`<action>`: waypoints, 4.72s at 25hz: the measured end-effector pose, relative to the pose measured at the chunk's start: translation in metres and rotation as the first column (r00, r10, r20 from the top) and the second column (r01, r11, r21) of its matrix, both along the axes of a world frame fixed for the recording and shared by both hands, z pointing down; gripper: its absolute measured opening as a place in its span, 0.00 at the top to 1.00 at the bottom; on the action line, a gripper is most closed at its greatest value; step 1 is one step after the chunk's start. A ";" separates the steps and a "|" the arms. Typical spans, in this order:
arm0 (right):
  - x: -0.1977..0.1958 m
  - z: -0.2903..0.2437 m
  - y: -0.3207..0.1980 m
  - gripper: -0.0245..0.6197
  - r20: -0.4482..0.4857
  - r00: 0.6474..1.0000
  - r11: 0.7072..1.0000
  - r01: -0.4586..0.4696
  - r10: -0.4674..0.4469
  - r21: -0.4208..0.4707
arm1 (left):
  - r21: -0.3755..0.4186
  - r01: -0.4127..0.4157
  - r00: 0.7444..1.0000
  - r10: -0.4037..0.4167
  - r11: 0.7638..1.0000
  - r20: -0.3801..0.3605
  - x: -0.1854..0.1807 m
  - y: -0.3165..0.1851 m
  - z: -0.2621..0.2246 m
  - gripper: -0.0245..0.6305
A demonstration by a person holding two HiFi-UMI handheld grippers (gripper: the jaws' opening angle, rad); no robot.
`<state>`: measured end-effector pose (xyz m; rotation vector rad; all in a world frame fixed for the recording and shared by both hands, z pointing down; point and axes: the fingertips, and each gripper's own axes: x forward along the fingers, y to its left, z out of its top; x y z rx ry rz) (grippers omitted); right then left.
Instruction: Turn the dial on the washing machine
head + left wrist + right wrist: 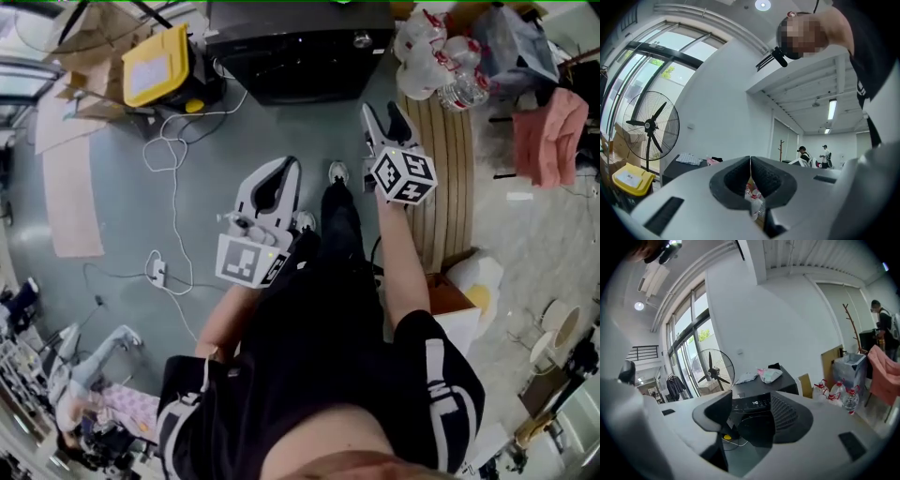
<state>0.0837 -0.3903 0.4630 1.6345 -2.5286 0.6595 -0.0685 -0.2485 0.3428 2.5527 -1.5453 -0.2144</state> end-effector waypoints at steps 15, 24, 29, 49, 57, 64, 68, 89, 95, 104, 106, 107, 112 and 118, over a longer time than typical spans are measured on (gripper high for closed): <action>0.002 0.293 -0.334 0.49 -0.079 0.996 0.975 0.011 -0.029 -0.222 | -0.101 0.044 0.999 -0.046 0.994 -0.022 0.016 -0.263 0.181 0.93; 0.000 0.352 -0.379 0.49 -0.095 0.995 0.979 -0.005 -0.014 -0.204 | -0.128 0.046 0.998 -0.050 0.991 -0.031 0.026 -0.284 0.242 0.93; -0.005 0.353 -0.377 0.51 -0.479 0.877 0.991 -0.020 -0.045 -0.131 | -0.128 0.028 1.000 -0.027 0.991 0.004 0.030 -0.283 0.253 0.93; -0.007 0.352 -0.374 0.50 -0.524 0.851 1.000 0.019 -0.025 -0.017 | -0.146 0.034 0.999 -0.037 0.989 -0.020 0.020 -0.286 0.265 0.93; -0.009 0.357 -0.380 0.52 -0.562 0.827 0.999 0.023 -0.033 -0.025 | -0.141 0.031 0.999 -0.033 0.989 -0.010 0.017 -0.290 0.271 0.93; -0.012 0.351 -0.372 0.47 -0.628 0.777 0.998 0.064 -0.047 0.004 | -0.158 0.056 0.998 -0.057 0.986 0.000 0.001 -0.279 0.268 0.93; -0.017 0.307 -0.334 0.48 -0.529 0.847 0.998 0.051 -0.059 -0.031 | -0.112 0.075 0.997 -0.077 0.991 -0.011 -0.014 -0.254 0.225 0.93; -0.023 -0.147 0.140 0.92 -0.145 0.989 0.988 0.030 -0.009 0.149 | 0.006 -0.026 0.999 0.026 1.000 -0.022 -0.045 0.039 -0.069 0.93; -0.022 -0.150 0.182 0.92 -0.154 0.987 0.985 0.067 -0.043 0.156 | 0.027 0.020 0.998 -0.018 0.999 -0.055 -0.034 0.060 -0.074 0.93; -0.013 -0.147 0.188 0.92 -0.153 0.986 0.984 0.089 -0.065 0.156 | 0.023 0.030 0.999 -0.029 0.999 -0.038 -0.022 0.066 -0.071 0.93; -0.014 -0.145 0.188 0.92 -0.155 0.986 0.983 0.090 -0.065 0.157 | 0.023 0.028 0.999 -0.027 0.999 -0.038 -0.021 0.066 -0.070 0.93; -0.015 -0.145 0.188 0.92 -0.156 0.986 0.984 0.089 -0.065 0.156 | 0.024 0.025 0.999 -0.024 0.999 -0.037 -0.021 0.067 -0.070 0.93; -0.022 -0.146 0.187 0.92 -0.157 0.986 0.982 0.088 -0.062 0.166 | 0.030 0.020 0.999 -0.019 0.999 -0.035 -0.027 0.065 -0.071 0.93; -0.019 -0.145 0.190 0.92 -0.156 0.986 0.983 0.085 -0.059 0.161 | 0.035 0.015 0.999 -0.014 0.999 -0.035 -0.024 0.067 -0.075 0.93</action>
